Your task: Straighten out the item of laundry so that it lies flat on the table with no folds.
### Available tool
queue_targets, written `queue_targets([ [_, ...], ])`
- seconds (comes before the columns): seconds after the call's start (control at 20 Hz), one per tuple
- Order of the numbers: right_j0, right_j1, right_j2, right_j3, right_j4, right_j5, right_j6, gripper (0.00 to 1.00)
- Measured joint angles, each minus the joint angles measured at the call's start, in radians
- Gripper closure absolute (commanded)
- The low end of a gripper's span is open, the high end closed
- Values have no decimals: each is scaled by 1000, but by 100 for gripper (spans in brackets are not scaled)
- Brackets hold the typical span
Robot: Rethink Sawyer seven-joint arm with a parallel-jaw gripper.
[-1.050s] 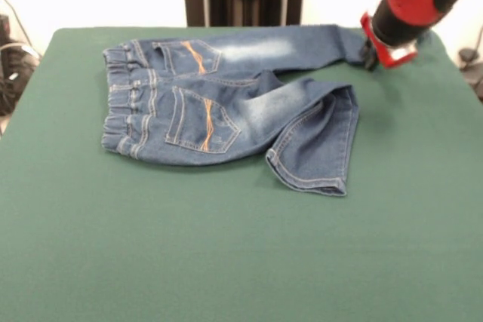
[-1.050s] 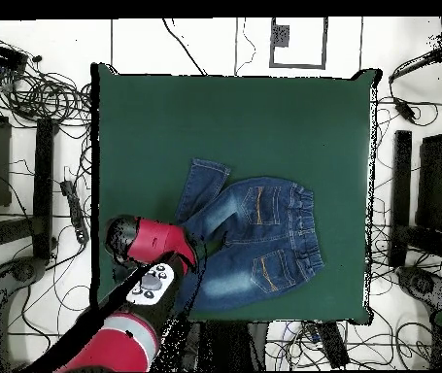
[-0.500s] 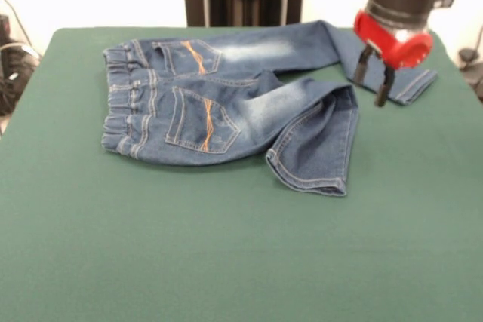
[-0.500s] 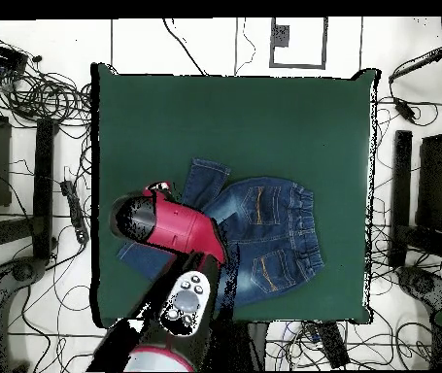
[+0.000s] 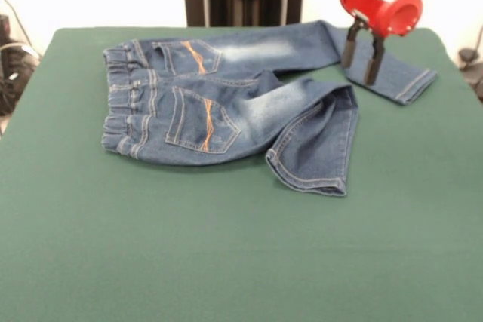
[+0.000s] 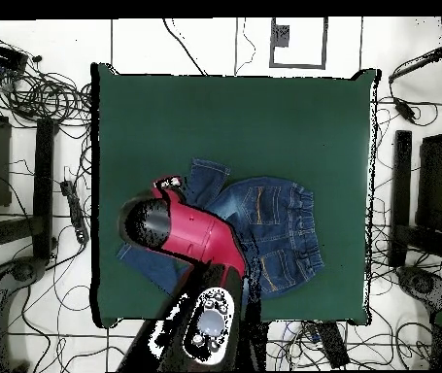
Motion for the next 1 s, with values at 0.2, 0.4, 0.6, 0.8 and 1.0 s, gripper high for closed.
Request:
queue_targets([
  [0.2, -7, 4, 0, 17, -43, -31, 0, 0],
  [0.4, -14, 16, 0, 35, -96, -68, 0, 0],
  [0.6, -26, 43, 0, 45, -144, -99, 0, 0],
  [0.8, -50, 76, 0, 54, -188, -124, 0, 0],
  [1.0, -83, 95, 0, 70, -231, -146, 0, 0],
])
